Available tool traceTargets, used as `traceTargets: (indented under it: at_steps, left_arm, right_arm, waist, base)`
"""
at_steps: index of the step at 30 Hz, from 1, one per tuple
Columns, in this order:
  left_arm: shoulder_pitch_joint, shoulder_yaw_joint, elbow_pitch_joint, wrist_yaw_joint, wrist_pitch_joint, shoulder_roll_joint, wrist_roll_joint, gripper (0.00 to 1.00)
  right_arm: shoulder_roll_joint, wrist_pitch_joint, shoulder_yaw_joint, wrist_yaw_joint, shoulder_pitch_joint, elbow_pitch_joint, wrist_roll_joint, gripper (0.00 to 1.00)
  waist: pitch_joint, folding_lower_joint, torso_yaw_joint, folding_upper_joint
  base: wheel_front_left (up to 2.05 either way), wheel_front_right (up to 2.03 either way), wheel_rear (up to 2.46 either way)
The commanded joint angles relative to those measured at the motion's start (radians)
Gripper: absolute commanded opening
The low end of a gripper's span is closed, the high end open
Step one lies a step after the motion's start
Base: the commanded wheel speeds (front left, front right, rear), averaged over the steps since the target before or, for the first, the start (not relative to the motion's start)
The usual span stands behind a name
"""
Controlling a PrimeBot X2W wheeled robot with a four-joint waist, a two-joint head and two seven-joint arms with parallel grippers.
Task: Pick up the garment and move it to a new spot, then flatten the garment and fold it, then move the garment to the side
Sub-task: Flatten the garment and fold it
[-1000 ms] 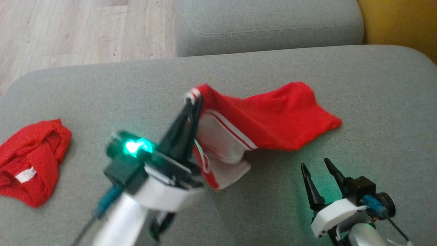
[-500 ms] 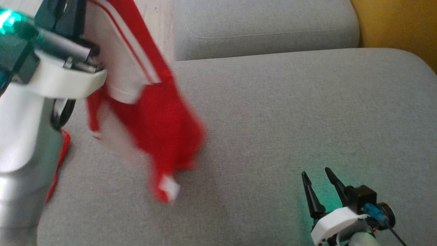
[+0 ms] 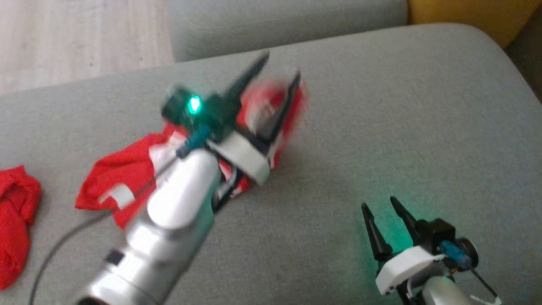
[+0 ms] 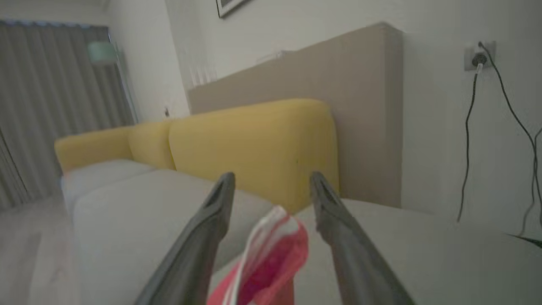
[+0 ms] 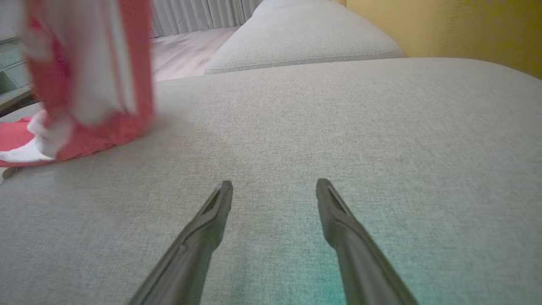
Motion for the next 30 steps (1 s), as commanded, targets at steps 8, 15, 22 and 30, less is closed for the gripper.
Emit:
traceTargets:
  at_steps: [8,15,22,30]
  left_arm:
    - [0.158,-0.024,0.117,0.016,-0.037,-0.023,-0.059,1.00]
    - [0.293,0.064,0.010,0.058,-0.040,-0.024,-0.049,1.00]
    - [0.435,0.172,-0.089,0.075,-0.040,-0.016,-0.002,1.00]
    - [0.586,0.312,-0.165,0.076,-0.040,-0.021,0.045,1.00]
  right_arm:
    - [0.003,-0.011,0.007,0.000,-0.055,-0.049,-0.004,1.00]
    - [-0.003,-0.011,0.094,0.000,-0.100,-0.087,-0.023,1.00]
    - [-0.009,-0.011,0.266,0.000,-0.194,-0.056,-0.004,1.00]
    - [-0.009,0.034,0.446,0.000,-0.331,0.078,0.059,1.00]
  waist:
    - [0.052,-0.0001,0.035,0.0000]
    - [0.052,-0.0001,0.150,0.0000]
    - [0.049,-0.0001,0.248,0.0000]
    - [0.060,-0.0001,0.361,0.0000]
  base:
    - [0.00,0.00,0.00]
    - [0.00,0.00,0.00]
    - [0.00,0.00,0.00]
    - [0.00,0.00,0.00]
